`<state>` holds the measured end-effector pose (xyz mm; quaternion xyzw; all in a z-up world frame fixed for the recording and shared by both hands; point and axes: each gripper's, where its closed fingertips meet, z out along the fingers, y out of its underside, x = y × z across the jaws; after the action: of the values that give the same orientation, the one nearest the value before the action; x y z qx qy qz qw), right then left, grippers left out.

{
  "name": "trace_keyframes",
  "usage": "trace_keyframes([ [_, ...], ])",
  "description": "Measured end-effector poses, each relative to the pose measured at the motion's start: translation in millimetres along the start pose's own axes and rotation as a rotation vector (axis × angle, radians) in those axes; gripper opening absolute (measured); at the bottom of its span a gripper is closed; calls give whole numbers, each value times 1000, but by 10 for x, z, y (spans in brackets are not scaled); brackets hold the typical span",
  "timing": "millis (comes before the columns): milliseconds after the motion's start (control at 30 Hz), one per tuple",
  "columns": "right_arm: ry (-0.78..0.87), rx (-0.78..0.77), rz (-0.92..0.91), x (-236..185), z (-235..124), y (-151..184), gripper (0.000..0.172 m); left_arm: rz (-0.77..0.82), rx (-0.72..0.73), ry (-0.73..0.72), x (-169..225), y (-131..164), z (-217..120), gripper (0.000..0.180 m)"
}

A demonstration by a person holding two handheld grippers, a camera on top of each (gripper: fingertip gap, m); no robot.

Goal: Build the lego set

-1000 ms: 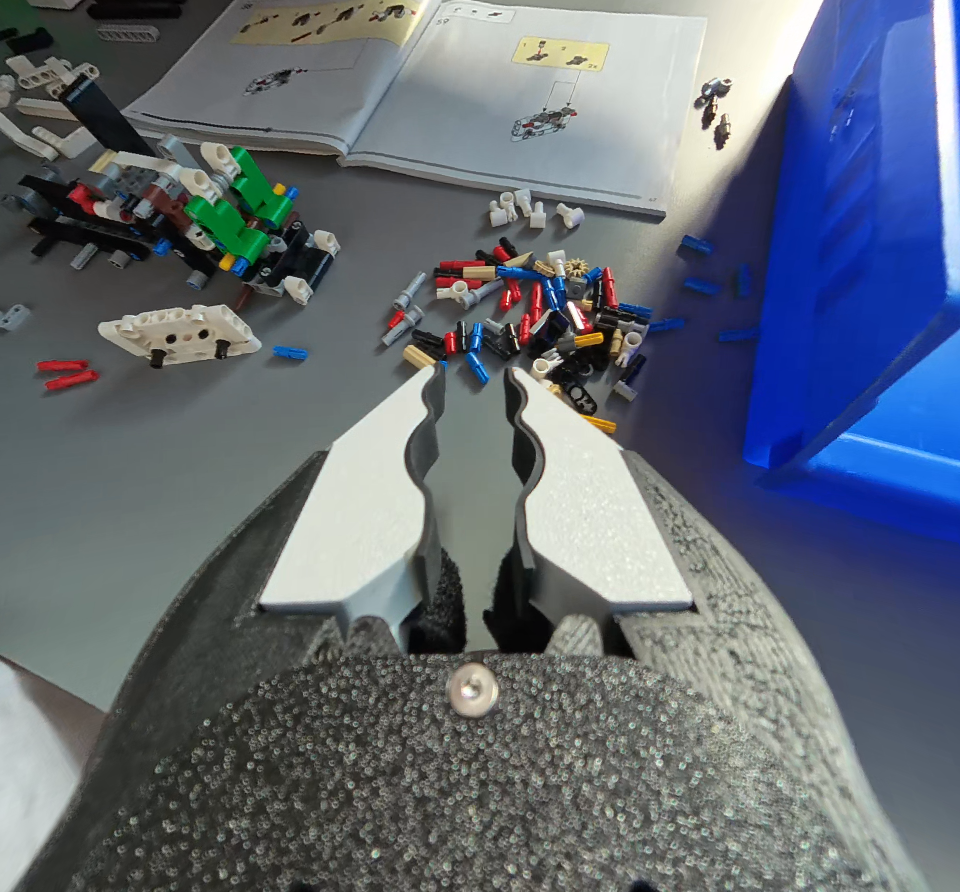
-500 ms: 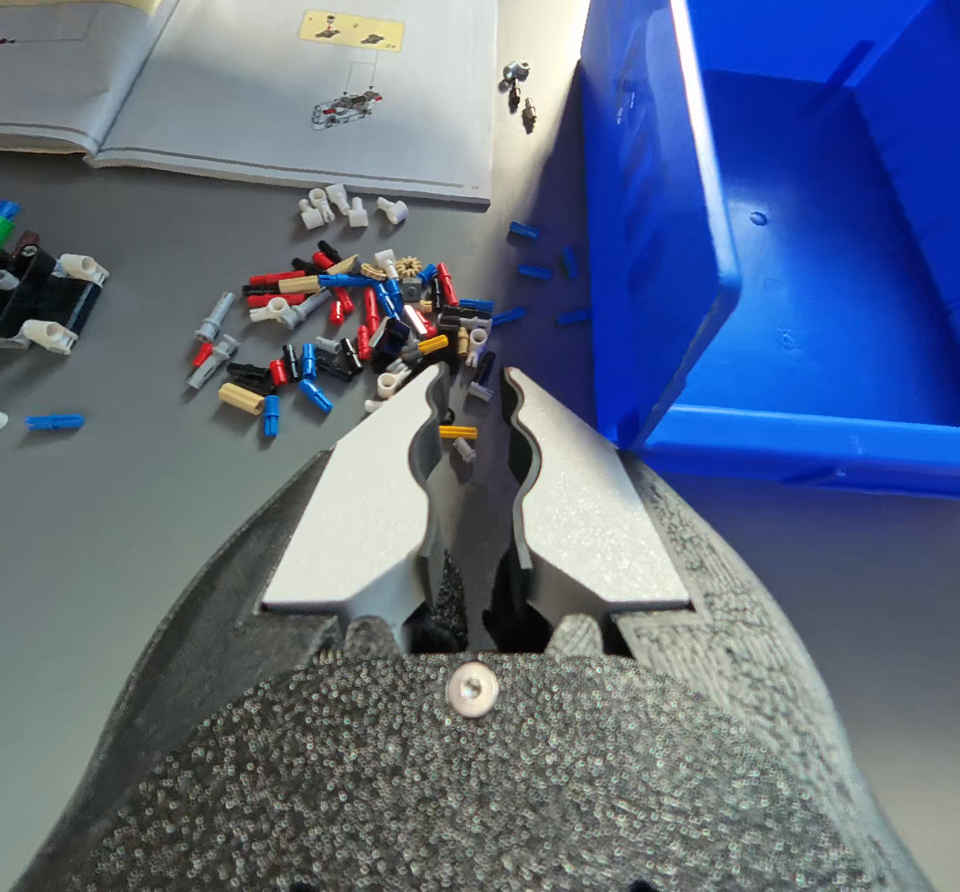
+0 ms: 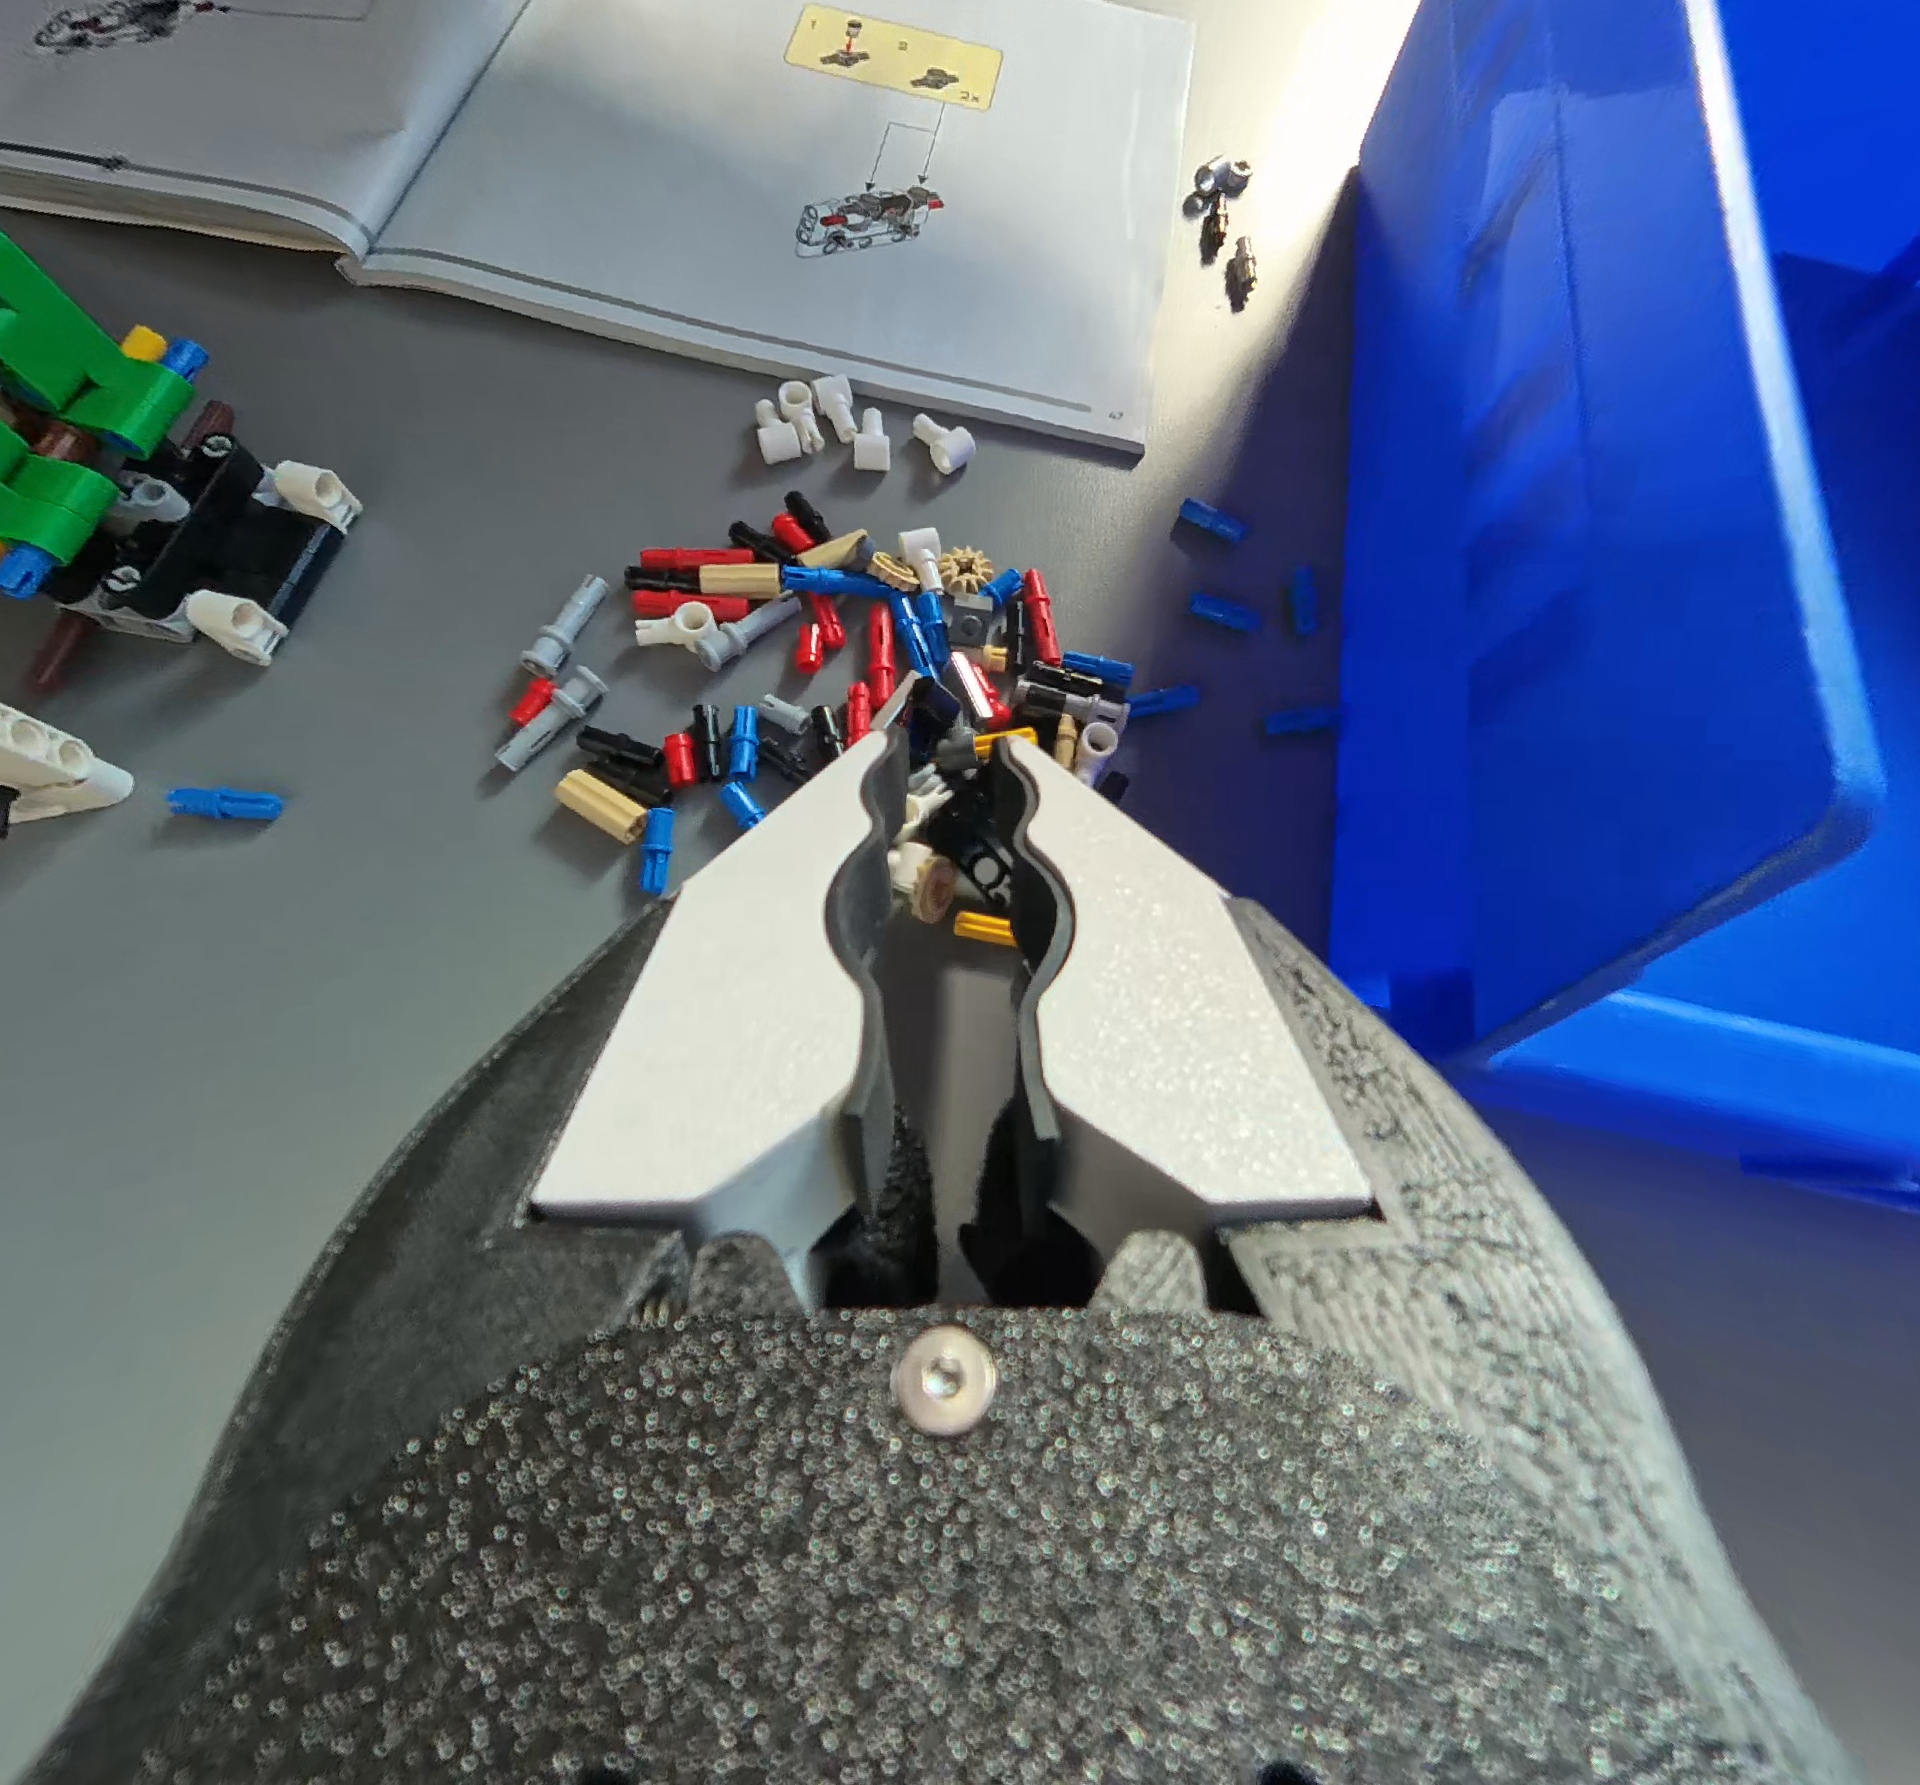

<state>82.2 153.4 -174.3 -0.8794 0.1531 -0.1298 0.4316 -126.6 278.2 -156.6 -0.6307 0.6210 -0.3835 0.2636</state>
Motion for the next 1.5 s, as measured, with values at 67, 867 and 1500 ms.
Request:
trace_keyframes([
  [67,7,6,2,3,31,-33,14,7,-6,-1,-2,-3,13,15],
  [867,44,-29,-5,241,-301,212,13,41,-44,-23,37,-14,16,15],
  [1500,-2,-20,12,77,-253,192,13,81,-34,-36,132,-42,-65,14],
])
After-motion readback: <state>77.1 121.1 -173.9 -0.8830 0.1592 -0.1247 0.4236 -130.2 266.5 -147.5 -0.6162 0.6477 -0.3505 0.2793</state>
